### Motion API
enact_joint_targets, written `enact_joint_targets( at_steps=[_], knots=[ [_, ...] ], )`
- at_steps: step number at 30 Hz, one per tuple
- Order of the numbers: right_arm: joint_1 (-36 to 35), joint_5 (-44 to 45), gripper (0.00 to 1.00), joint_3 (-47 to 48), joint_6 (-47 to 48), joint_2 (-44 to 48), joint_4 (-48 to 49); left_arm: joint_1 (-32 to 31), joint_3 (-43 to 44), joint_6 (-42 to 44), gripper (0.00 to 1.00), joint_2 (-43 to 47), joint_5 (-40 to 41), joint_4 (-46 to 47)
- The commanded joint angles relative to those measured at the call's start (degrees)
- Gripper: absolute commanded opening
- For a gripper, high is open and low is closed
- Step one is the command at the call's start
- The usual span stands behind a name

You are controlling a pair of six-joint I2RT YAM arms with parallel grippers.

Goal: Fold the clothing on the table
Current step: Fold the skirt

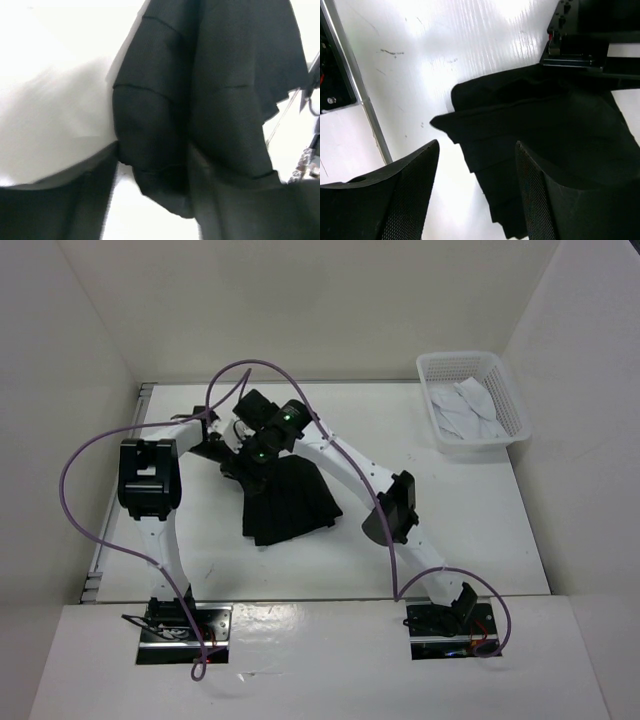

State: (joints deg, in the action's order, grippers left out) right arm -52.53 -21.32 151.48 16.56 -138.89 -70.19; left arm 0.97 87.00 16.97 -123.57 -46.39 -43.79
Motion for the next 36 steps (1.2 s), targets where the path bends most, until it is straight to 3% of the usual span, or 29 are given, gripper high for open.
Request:
enact_joint_targets(
  at_steps=[1,3,6,10,14,17,19,20,23,26,31,36],
  knots=[
    [0.6,2.9,0.68,-2.9,1.1,8.1,0.6,1.2,0.0,1.4,0.74,0.9,1.1,-0.9],
    [1.9,4.3,0.68,-7.1,1.7,12.0,0.6,4.4,0.7,3.1,1.00,3.1,2.7,-3.0],
    [6.6,5.8,0.68,-13.4,1.7,18.4,1.9,11.1,1.8,3.6,1.00,7.8,5.5,-5.0],
    [15.2,4.7,0.69,-20.2,2.2,25.7,3.4,14.4,3.7,4.1,1.00,15.9,8.6,-6.9],
    [26.4,4.2,0.71,-36.0,2.8,35.9,8.7,9.8,4.3,5.3,1.00,21.3,5.9,-9.6],
    [32.3,3.7,0.72,-51.0,2.8,44.7,13.0,5.4,4.3,10.3,1.00,22.7,-4.8,-14.2],
    [35.4,3.7,0.72,-60.6,2.8,50.2,16.4,1.6,6.8,15.1,1.00,20.7,-11.5,-21.1],
    [36.4,3.7,0.72,-63.0,2.8,51.8,17.8,0.2,8.1,20.5,1.00,18.6,-12.2,-24.2],
    [39.7,3.0,0.73,-71.7,2.8,56.1,19.0,-3.7,10.6,24.2,1.00,14.6,-11.4,-30.6],
    [42.3,0.0,0.73,-73.5,2.8,57.9,18.3,-4.4,11.1,23.7,1.00,13.4,-8.5,-28.7],
    [44.5,-2.9,0.73,-74.0,3.3,59.2,17.5,-4.4,7.2,11.9,1.00,17.7,3.0,-14.2],
    [47.2,-4.6,0.73,-73.4,3.3,59.2,17.5,-4.4,6.6,11.9,1.00,15.4,6.2,-13.3]
  ],
)
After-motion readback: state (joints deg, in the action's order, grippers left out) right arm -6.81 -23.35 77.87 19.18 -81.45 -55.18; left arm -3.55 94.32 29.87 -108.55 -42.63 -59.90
